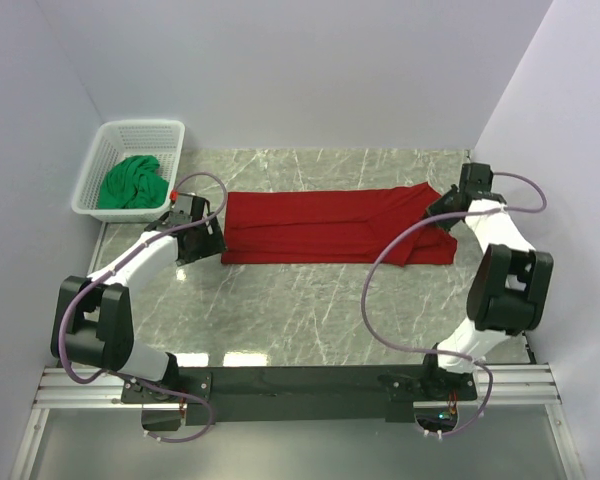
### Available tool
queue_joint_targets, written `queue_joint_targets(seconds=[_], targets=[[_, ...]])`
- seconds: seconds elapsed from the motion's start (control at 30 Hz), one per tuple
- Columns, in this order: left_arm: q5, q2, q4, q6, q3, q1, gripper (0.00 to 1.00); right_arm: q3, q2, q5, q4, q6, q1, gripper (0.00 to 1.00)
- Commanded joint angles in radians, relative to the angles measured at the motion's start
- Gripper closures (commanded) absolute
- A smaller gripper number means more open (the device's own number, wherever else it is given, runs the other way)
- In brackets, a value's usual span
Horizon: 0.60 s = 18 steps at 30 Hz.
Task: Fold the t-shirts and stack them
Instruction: Fold the tshirt
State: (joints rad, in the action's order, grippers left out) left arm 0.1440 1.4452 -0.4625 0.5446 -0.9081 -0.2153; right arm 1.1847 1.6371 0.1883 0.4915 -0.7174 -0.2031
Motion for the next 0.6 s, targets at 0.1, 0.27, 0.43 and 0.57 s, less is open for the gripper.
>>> queue_joint_targets(seconds=[0.1, 0.27, 0.43, 0.57], targets=[[-0.041, -0.043, -0.045, 0.032, -0.046, -0.004, 0.17, 0.176, 0.167, 0.065, -0.083, -0.036, 0.036, 1.0], [-0.043, -0.052, -0.071, 0.04, -0.055, -0.004, 0.17, 0.253, 0.26, 0.092, -0.123, -0.051, 0.048, 1.0], [-0.032, -0.069, -0.085, 0.041, -0.057, -0.004, 0.17, 0.325, 0.334, 0.099, -0.16, -0.037, 0.053, 1.0], [-0.03, -0.074, -0.09, 0.046, -0.049, -0.004, 0.17, 0.371, 0.385, 0.092, -0.166, -0.025, 0.053, 1.0]])
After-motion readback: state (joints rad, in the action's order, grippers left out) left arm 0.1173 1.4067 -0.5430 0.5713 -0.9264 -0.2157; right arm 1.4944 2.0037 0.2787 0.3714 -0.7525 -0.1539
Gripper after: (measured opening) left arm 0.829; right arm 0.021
